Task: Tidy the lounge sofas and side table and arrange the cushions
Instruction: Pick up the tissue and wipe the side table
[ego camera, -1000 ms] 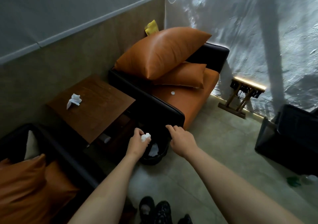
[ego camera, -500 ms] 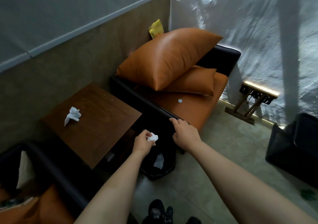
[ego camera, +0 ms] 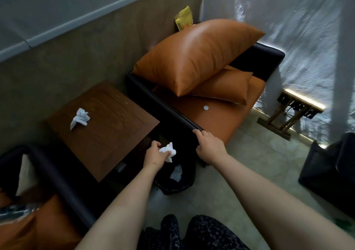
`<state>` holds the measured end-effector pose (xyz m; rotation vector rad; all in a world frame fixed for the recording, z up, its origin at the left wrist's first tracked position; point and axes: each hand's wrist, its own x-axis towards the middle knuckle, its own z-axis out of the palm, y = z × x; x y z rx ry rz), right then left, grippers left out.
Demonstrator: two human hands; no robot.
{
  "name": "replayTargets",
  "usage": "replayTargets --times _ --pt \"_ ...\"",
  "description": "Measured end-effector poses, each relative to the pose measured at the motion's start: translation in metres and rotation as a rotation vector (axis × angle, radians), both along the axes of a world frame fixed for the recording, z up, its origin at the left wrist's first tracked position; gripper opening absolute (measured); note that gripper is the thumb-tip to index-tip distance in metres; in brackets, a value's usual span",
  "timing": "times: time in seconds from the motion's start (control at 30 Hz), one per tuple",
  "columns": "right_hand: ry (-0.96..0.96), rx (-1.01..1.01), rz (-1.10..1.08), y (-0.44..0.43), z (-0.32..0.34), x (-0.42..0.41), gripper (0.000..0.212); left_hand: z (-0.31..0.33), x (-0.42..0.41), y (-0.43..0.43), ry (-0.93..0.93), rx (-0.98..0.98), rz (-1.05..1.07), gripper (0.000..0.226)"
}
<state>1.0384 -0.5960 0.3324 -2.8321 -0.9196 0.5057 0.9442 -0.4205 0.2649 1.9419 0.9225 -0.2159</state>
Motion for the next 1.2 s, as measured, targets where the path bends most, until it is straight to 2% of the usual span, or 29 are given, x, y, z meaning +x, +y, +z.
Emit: replayTargets --times 0.43,0.73,0.97,1.2 --pt "-0.002 0.018 0.054 -0.009 -0.001 0.003 0.060 -0.001 -0.001 -0.008 -0.003 0.056 0.057 0.037" --pt "-0.001 0.025 0.107 -0.010 0.003 0.000 0.060 0.009 -0.007 -0.015 -0.028 0.123 0.043 0.038" --pt "-0.002 0.003 0.193 -0.007 0.007 -0.005 0.058 0.031 -0.015 -0.027 0.030 0.389 -0.266 0.037" --pt "0.017 0.002 0.269 0.004 0.008 -0.015 0.052 0.045 -0.038 -0.034 0.082 0.505 -0.385 0.031"
